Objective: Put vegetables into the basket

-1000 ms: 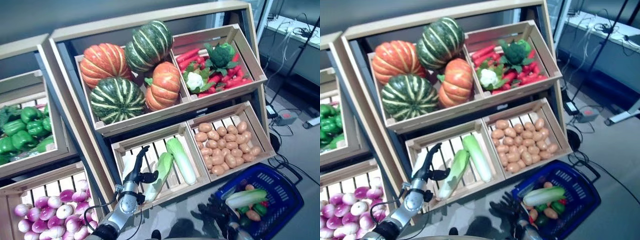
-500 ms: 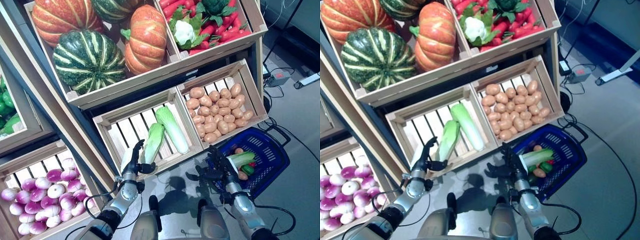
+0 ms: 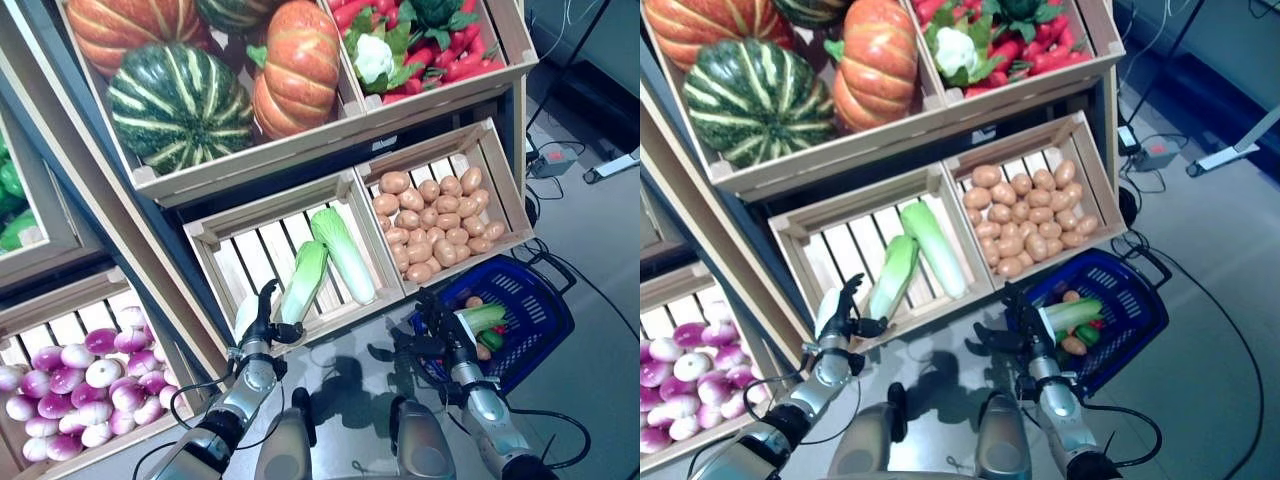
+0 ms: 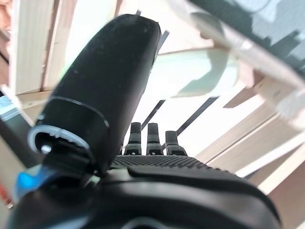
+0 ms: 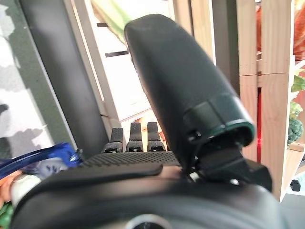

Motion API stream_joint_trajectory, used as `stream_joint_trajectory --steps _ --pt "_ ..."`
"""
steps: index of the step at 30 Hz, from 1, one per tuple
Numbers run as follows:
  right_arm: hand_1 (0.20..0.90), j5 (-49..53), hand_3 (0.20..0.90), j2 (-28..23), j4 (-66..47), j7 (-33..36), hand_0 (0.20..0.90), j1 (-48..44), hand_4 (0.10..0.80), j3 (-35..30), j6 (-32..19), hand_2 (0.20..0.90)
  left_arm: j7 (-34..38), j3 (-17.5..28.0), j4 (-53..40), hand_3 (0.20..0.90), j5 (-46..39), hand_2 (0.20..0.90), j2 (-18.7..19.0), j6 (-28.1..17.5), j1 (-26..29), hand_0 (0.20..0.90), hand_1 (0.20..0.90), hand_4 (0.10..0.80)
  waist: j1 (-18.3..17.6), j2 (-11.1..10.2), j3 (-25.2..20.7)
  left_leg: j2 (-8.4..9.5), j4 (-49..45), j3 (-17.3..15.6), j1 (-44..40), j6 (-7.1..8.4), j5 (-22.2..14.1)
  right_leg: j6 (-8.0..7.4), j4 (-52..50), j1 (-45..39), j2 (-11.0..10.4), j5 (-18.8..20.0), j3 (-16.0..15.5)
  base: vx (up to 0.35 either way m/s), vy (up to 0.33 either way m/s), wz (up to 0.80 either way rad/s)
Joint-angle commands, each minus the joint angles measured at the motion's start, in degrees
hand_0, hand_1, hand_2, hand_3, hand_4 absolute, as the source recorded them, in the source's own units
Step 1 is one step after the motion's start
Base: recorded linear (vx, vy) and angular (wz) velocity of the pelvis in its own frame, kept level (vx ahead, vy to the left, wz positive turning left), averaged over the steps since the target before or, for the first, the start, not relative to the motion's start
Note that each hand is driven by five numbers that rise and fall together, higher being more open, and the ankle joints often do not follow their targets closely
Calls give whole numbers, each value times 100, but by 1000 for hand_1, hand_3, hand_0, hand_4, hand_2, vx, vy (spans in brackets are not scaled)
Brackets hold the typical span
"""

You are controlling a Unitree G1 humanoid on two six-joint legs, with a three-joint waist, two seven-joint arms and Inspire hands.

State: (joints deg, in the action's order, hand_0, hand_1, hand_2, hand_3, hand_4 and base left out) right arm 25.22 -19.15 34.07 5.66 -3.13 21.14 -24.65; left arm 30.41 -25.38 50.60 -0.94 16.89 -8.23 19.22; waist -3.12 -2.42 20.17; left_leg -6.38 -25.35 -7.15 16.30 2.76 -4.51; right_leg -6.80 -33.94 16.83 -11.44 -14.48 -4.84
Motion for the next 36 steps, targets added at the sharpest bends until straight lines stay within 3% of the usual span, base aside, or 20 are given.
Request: stream_joint_trajectory --steps 1,7,9,10,13,26,27,28,29,36 --pt "900 225 900 -4 -742 105 900 -425 800 41 -522 900 176 307 119 900 -389 900 131 -280 700 900 900 800 -220 -70 9 -174 -1494 75 314 -122 -920 326 -254 233 -113 523 65 -43 63 -8" --pt "900 314 900 -178 -775 63 900 -672 800 21 -332 900 -309 376 581 900 -875 900 533 -275 1370 900 900 800 -406 -142 234 -348 -2408 38 1209 -154 -1220 349 -1144 1258 -110 297 177 -97 72 -14" --pt "900 424 900 -289 -830 9 900 -710 800 -49 -262 900 -586 377 776 900 -1060 900 749 -141 1693 900 900 800 -488 -172 349 -407 -2753 92 1615 -134 -1315 340 -1486 1710 -95 216 231 -84 67 -16" --pt "900 464 900 -350 -838 -8 900 -718 800 -69 -257 900 -651 352 871 900 -1122 900 837 -59 1826 900 900 800 -512 -173 431 -432 -3011 149 1741 -97 -1529 298 -1743 1861 -89 30 277 -61 66 3" --pt "900 621 900 -546 -898 -66 900 -797 800 -110 -297 900 -703 305 1116 900 -1311 900 1127 145 2194 900 900 800 -586 -194 548 -468 -3346 228 2238 -84 -1601 294 -2065 2372 -71 -32 335 -95 26 -2" --pt "900 853 900 -706 -1121 -20 900 -1167 800 -141 -503 900 -562 505 1892 900 -1716 900 1351 751 2627 900 900 800 -643 -157 617 -506 -3999 413 2991 35 -1805 279 -2707 3112 -90 -280 358 -23 -3 1" --pt "900 855 900 -706 -1169 25 900 -1176 800 -162 -474 900 -632 528 1929 716 -1716 716 1392 752 2617 716 716 678 -638 -149 597 -507 -4011 426 2994 44 -1820 276 -2739 3123 -97 -307 349 5 -18 40" --pt "900 863 900 -708 -1182 41 900 -1172 800 -175 -473 900 -649 539 1928 716 -1722 716 1408 716 2605 716 716 678 -632 -142 581 -509 -4019 430 2993 44 -1827 280 -2752 3125 -103 -321 341 8 -28 20" --pt "900 869 900 -711 -1198 53 900 -1150 800 -197 -470 900 -667 561 1890 300 -1693 300 1413 691 2578 300 300 400 -624 -133 565 -510 -4027 432 2980 43 -1839 283 -2761 3112 -112 -338 331 11 -24 -7" --pt "900 849 900 -663 -1158 -35 900 -981 800 -244 -440 900 -817 576 1660 300 -1559 300 1436 594 2203 300 300 400 -605 -76 309 -532 -3733 379 2479 38 -1831 275 -2554 2688 -132 -377 285 73 -15 -6"
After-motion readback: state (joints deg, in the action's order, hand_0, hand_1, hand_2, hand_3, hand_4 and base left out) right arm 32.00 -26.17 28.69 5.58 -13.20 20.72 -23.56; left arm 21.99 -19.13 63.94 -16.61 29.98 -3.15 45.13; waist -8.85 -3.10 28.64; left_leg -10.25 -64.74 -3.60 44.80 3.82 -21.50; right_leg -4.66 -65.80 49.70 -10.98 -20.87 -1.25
